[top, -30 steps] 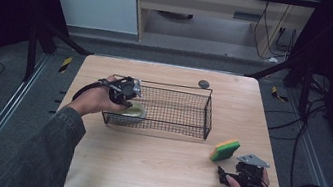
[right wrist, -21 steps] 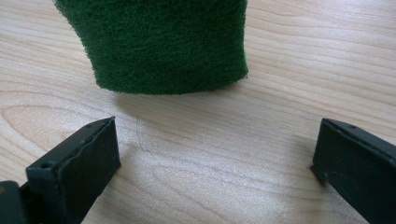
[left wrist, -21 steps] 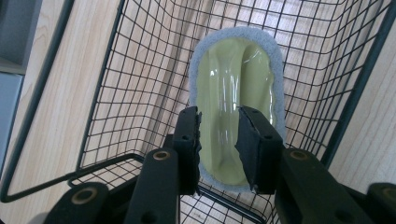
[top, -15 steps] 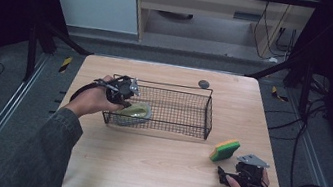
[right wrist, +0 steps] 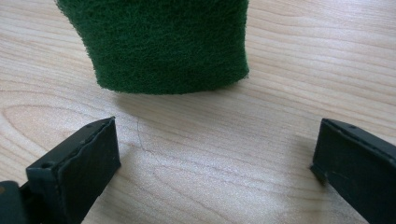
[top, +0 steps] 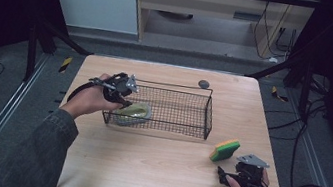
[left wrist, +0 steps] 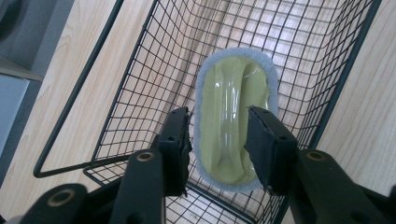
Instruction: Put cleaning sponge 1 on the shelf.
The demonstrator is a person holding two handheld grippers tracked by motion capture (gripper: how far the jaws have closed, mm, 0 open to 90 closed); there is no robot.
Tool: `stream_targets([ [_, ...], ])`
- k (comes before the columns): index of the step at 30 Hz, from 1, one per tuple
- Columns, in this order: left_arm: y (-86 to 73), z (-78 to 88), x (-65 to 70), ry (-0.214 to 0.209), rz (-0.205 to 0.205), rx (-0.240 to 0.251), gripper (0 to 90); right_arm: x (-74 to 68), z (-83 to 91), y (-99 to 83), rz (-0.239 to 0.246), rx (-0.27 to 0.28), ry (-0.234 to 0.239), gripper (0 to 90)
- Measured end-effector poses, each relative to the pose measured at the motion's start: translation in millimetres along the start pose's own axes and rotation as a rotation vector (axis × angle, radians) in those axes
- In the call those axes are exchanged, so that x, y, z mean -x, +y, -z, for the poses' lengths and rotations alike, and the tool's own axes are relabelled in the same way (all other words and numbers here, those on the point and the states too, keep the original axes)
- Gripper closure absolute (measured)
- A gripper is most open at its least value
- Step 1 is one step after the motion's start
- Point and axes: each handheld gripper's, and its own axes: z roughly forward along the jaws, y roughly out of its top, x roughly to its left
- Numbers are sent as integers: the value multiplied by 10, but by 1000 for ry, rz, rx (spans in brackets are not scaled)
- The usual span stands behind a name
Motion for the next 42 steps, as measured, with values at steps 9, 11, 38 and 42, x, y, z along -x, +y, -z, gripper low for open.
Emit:
stream_targets([
  [9,-59,78,139,4,110,68,183,-30,103,47,15,22,36,72],
  [11,-94,88,180,-7,132,85,121,-59,173,77,32,38,41,76],
  [38,-705,350,568,57,342,218,57,-103,402,372,51,27,146,59],
  [42,-828,389,620,68,357,216,57,-99,433,444,52,26,142,58],
])
